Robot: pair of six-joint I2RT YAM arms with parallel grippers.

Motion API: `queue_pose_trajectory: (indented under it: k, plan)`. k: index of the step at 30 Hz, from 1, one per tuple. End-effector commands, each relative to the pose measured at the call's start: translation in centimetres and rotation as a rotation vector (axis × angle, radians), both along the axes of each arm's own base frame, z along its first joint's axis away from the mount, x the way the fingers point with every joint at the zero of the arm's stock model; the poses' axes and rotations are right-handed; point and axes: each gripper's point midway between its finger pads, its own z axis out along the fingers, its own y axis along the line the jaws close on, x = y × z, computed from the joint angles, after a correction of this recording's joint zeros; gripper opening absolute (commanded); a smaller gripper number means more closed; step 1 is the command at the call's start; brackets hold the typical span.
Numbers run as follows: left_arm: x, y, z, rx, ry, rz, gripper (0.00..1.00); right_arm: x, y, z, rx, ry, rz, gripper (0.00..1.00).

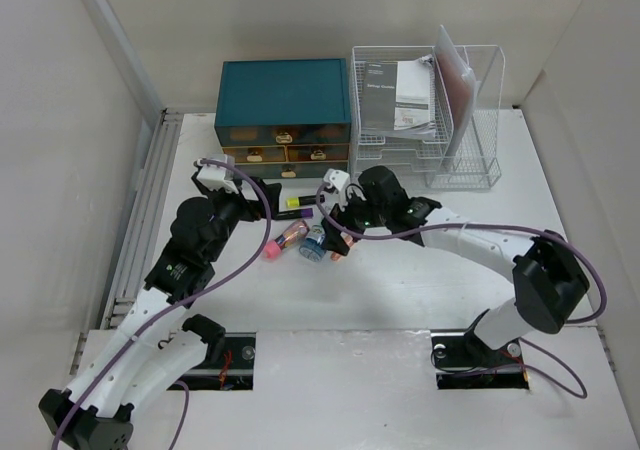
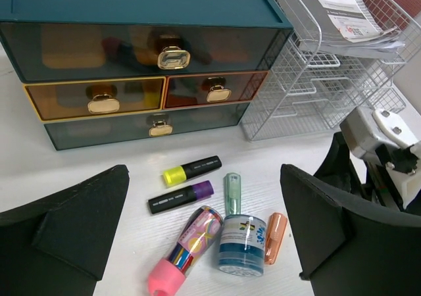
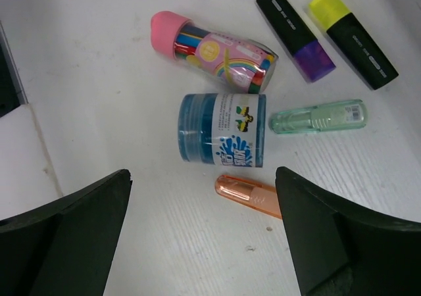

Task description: Organize the desk

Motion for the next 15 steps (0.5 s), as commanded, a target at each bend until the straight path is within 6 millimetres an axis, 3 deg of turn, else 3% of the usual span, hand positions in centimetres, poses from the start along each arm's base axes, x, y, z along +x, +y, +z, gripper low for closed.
queue_pose_trajectory:
  k: [1,5,9,15]
  plan:
    - [0.2,0.2,0.8,-0.019,-0.026,0.015,1.00,0.8,1.4,0.7,0.040,-0.030,-0.054,0.95]
    - [0.3,0.3,0.8,-0.018,-0.027,0.025,1.00,0.7,2.5,-1.3,0.007,-0.003,-0.079,0.94]
    - [0.4,0.2,0.4,-0.013,-0.017,0.025,1.00,2.4,2.4,-2.2,-0.034,-0.016,-0.181,0.94]
    - [0.4,0.3,0.4,-0.004,-0.020,0.024,1.00,3.1,3.1,-3.6,-0.066,-0.013,-0.220,0.94]
